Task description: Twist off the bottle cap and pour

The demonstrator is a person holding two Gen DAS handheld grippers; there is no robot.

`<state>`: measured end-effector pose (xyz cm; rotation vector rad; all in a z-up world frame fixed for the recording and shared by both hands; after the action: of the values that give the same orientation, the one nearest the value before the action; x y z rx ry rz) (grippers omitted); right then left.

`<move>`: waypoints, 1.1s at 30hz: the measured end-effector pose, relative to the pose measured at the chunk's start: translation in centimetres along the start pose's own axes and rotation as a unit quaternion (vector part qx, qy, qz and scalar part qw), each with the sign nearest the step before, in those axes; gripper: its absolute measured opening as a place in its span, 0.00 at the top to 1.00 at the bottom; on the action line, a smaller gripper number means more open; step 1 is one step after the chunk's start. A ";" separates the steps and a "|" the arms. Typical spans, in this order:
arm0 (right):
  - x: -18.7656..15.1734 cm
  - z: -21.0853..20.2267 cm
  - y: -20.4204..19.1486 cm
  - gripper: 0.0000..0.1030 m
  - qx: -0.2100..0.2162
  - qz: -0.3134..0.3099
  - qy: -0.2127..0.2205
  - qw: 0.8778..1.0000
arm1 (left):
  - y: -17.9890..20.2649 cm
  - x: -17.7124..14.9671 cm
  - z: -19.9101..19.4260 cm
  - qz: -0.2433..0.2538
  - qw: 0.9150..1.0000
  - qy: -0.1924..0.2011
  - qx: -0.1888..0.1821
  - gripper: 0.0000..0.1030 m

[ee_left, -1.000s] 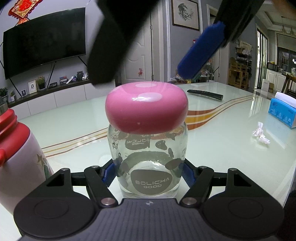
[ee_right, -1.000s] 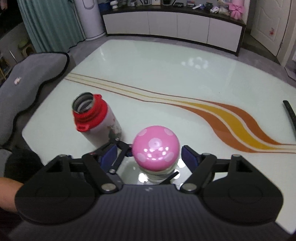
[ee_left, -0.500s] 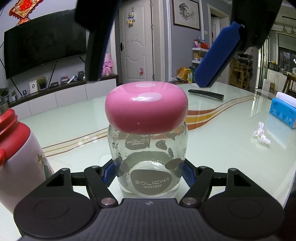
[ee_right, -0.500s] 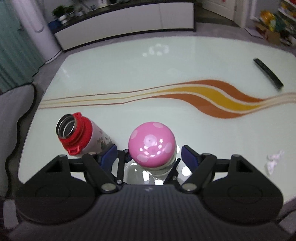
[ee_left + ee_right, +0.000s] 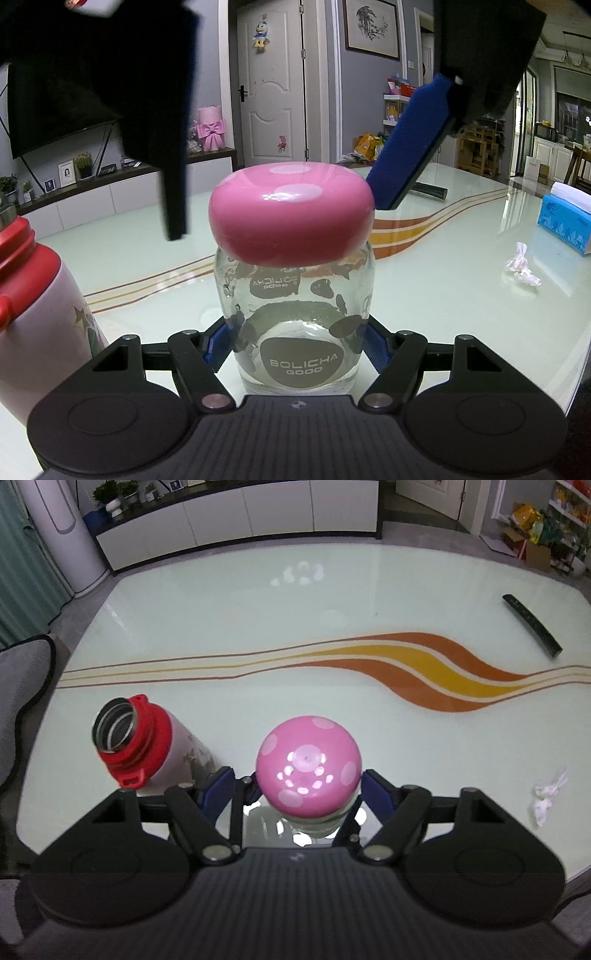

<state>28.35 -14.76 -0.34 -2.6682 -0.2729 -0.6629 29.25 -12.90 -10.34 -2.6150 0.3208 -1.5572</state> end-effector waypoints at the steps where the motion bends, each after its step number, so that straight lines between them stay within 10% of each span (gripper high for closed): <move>1: 0.0 0.1 0.1 0.37 -0.001 0.000 -0.001 1.000 | 0.0 0.0 0.0 0.000 1.000 0.000 0.000 0.28; 33: -0.1 -0.4 0.9 0.39 0.106 -0.204 -0.049 0.972 | -0.2 0.1 0.2 0.002 1.000 0.000 0.001 0.28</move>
<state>28.30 -15.73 -0.33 -2.4576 -0.8850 -0.5781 29.50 -12.74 -10.36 -2.6094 0.3246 -1.5563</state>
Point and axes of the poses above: each gripper's, at about its wrist camera, not at the fingertips, and z roughly the way its jaws point, y to its right, x to its top, the point moved 6 cm from there along z, roughly the way its jaws point, and after that the axes turned 15 degrees about x, right-handed, at the moved point
